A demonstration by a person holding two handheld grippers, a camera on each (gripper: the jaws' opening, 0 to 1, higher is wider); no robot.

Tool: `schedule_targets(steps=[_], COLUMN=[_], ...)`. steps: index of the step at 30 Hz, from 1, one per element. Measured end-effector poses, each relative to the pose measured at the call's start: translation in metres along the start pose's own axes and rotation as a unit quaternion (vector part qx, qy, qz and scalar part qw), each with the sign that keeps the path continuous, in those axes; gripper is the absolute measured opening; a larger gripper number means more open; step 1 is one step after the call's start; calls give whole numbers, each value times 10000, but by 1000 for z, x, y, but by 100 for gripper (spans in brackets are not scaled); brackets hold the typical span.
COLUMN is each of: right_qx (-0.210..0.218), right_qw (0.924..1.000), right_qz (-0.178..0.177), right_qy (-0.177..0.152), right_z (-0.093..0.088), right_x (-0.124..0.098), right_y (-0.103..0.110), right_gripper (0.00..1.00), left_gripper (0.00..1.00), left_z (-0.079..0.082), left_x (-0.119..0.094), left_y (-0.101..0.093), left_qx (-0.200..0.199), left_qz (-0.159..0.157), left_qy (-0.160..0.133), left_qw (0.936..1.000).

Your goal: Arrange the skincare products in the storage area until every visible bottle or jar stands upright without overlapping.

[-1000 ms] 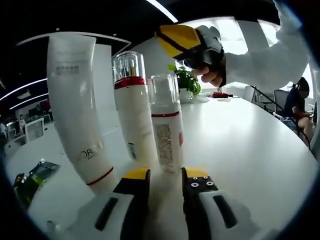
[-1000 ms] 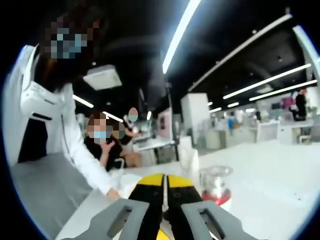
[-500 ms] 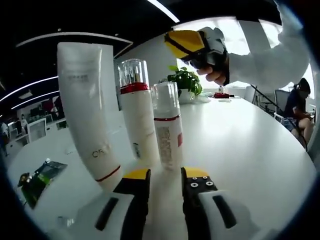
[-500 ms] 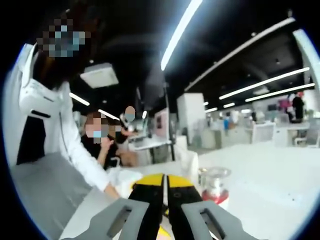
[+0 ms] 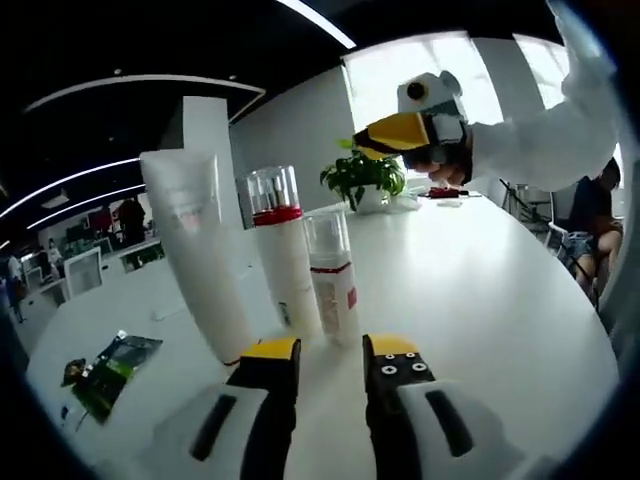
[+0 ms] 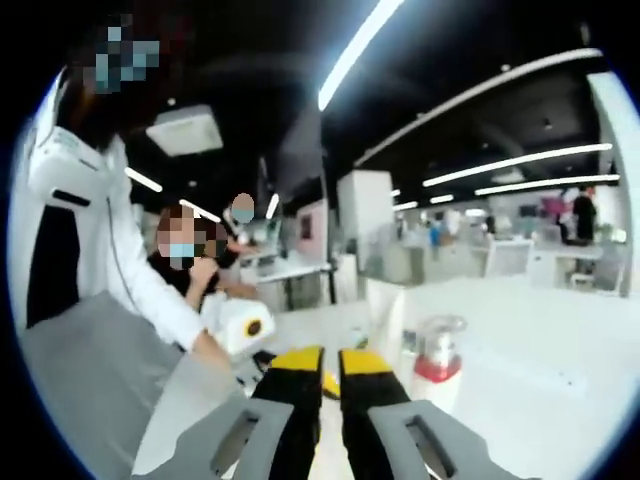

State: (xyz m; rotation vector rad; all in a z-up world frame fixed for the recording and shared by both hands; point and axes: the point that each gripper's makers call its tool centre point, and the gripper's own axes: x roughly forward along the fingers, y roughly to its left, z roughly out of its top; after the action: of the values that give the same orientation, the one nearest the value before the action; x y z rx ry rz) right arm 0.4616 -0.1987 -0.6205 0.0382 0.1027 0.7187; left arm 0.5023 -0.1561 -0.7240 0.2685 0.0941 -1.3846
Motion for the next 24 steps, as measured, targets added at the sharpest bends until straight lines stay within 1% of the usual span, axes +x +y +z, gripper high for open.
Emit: schedule_targets(steps=[3,6,9,12,16,17,19,20,24], right_qx=[-15,-159,-267,-318,-375,-387,-453,-462,-461], right_qw=[10000,9995,9989,9988,9985,9984,9980,9979,9975], right_qz=[-92,-251,-318,-308,-310,-312,-326,-335,-464], right_qy=[-15,128,237,221,237,252,313,314,269], right_z=[4,4,5,11,18,19,20,24,29], right_x=[-1,0,1,2,4,4,5,6,4], right_y=[5,9,16,26,39,42,49,56,65], right_gripper=[2,4,5,9,16,16,17,18,23], left_gripper=[28,28,28,29,30,30,32,32,33], left_z=[4,8,6,15,28,32,34,36,44], left_x=[-11,-27,-41,-57,-78,-85,-93,-98,-112], left_y=[1,-1,6,10,16,18,23,27,28], left_qx=[53,119,219,266,282,337,352,340,282], left_qz=[59,-34,-60,-2,128,221,305,383,480], left_qy=[19,61,155,175,226,229,277,268,320], left_qw=[10000,9999,9996,9995,9993,9989,9985,9983,9979])
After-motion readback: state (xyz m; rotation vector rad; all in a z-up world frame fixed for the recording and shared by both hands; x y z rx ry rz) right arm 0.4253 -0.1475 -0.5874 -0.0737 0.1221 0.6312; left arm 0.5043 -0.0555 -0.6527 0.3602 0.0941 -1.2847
